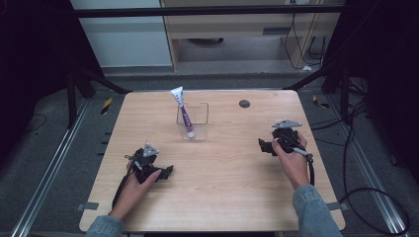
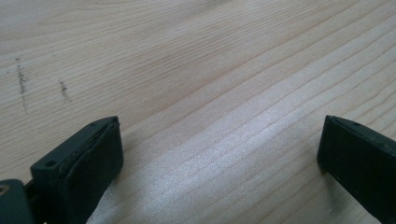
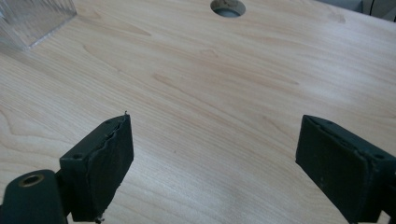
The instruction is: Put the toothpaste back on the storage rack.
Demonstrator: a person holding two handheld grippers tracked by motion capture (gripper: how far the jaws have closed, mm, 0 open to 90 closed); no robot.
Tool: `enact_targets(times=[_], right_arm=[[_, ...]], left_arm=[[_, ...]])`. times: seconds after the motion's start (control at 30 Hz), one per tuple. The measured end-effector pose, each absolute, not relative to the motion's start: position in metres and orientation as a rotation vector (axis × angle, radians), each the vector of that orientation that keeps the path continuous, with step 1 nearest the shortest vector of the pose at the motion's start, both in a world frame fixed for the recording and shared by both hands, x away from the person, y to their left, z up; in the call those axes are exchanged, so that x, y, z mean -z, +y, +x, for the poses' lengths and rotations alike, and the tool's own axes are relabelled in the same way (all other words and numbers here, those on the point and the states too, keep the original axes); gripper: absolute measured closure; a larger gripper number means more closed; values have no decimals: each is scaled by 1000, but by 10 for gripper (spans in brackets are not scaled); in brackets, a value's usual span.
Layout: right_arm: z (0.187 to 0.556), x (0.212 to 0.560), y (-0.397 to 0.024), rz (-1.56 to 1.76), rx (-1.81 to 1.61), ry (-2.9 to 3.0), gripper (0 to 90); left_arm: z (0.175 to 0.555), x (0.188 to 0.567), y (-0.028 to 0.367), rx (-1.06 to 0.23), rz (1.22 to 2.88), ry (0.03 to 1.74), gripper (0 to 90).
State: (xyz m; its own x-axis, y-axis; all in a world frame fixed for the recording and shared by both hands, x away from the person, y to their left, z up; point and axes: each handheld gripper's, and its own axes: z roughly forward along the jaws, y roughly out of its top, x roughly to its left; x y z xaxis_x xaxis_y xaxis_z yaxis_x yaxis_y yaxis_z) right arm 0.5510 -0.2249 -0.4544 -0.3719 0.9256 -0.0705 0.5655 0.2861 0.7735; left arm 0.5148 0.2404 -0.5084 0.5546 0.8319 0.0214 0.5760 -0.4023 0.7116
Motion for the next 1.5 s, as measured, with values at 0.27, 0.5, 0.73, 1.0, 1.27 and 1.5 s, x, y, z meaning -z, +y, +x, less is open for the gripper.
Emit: enact_targets(times=[0.27,0.5,0.73,1.0,1.27,1.5], right_arm=[[549,473,-230,1370,-895,2053,106],[550,486,-234,1403,-886,2042,101],[552,494,-239,1441,-897,2018,101],[556,498,-244,1477,-905,1989,99],[559,505,-248,1498,-885,1978,97],[561,510,-248,1524,-869,1986,84]], left_arm=[[515,508,240,-498,2127,1126,0],[515,508,240,-498,2127,1126,0],[515,508,240,-497,2127,1126,0],[515,508,240,-497,2126,1126,0],[515,508,240,-497,2127,1126,0],[515,508,240,-497,2127,1126,0]])
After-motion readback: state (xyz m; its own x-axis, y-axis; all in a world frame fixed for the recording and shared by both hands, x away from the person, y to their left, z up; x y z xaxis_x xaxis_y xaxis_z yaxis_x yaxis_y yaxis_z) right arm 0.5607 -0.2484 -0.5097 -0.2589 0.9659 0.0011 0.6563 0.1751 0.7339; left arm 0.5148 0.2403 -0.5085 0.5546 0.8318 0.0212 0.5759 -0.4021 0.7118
